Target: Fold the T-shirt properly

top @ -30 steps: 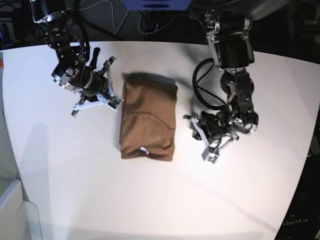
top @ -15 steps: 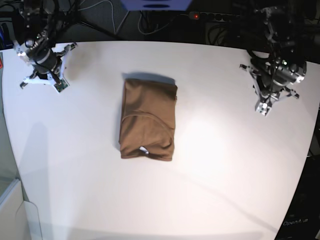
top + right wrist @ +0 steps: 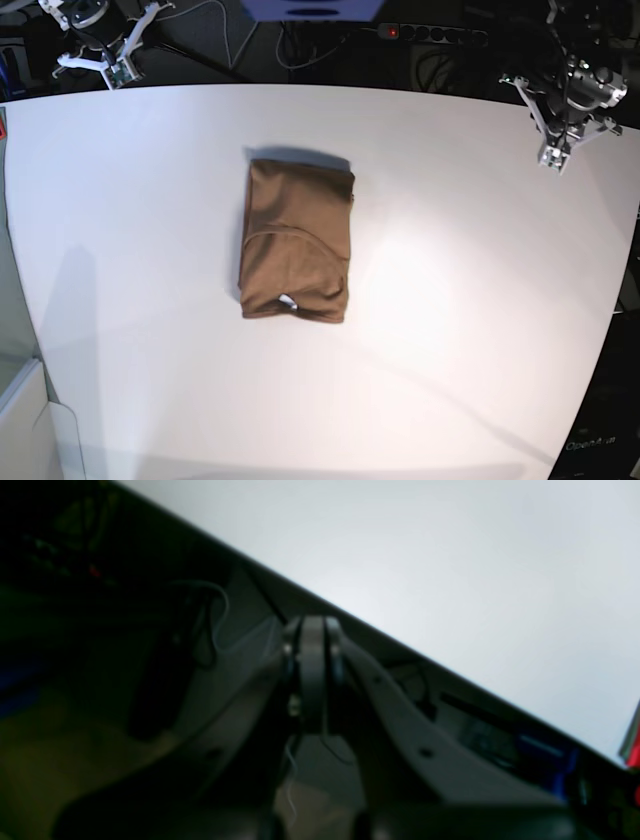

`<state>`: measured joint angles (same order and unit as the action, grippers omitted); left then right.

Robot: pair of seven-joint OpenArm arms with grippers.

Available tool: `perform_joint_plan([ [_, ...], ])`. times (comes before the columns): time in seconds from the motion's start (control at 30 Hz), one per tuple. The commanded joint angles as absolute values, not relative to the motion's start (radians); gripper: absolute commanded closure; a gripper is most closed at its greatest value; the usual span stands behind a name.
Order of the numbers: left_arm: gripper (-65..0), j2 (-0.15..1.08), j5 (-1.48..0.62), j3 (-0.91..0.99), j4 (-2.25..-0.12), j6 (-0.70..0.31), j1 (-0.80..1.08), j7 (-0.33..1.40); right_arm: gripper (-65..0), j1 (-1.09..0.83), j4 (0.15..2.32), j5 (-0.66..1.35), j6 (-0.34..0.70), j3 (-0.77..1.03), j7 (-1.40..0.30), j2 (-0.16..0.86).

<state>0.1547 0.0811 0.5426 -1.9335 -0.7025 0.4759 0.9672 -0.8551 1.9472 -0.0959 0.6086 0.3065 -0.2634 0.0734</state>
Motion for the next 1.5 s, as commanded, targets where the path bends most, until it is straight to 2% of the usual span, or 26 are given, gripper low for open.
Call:
perform_joint_plan([
  [0.0, -2.5, 0.163, 0.081, 0.549, -1.951, -0.698, 0.506, 0.958, -0.1, -0.885, 1.963, -0.090, 0.605, 0.332, -0.228, 0.067],
  [0.3, -2.5, 0.128, 0.082, 0.573, -1.943, -0.698, 0.705, 0.791, -0.1, -1.053, 1.954, -0.090, 0.607, 0.430, -0.013, -0.042],
  [0.43, -2.5, 0.119, 0.082, 0.584, -1.926, -0.698, 0.754, 0.783, -0.1, -1.075, 1.883, -0.088, 0.687, 0.456, 0.042, -0.085],
  [0.53, -2.5, 0.120, 0.084, 0.584, -1.862, -0.698, 0.777, 0.720, -0.1, -1.059, 1.791, -0.088, 0.698, 0.490, 0.079, -0.108],
  [0.63, -2.5, 0.116, 0.153, 0.578, -1.713, -0.698, 0.765, 0.621, -0.1, -1.006, 1.656, -0.090, 0.698, 0.509, 0.101, -0.107],
  [0.8, -2.5, 0.065, 0.360, 0.593, -1.316, -0.698, 0.611, 0.403, -0.1, -0.843, 1.354, -0.091, 0.698, 0.524, 0.101, -0.051],
  [1.07, -2.5, 0.027, 0.593, 0.780, -0.834, -0.698, 0.355, 0.148, -0.1, -0.616, 0.960, -0.113, 0.698, 0.507, 0.102, 0.054],
  [1.2, -2.5, 0.025, 0.671, 0.835, -0.688, -0.698, 0.268, 0.073, -0.1, -0.484, 0.773, -0.255, 0.698, 0.512, 0.110, 0.070],
  [1.37, -2.5, 0.025, 0.736, 0.834, -0.561, -0.698, 0.232, -0.082, -0.1, -0.395, 0.588, -0.378, 0.696, 0.522, 0.226, 0.073],
  [1.47, -2.5, 0.025, 0.776, 0.834, -0.476, -0.698, 0.209, -0.156, -0.1, -0.328, 0.458, -0.463, 0.585, 0.516, 0.260, 0.090],
])
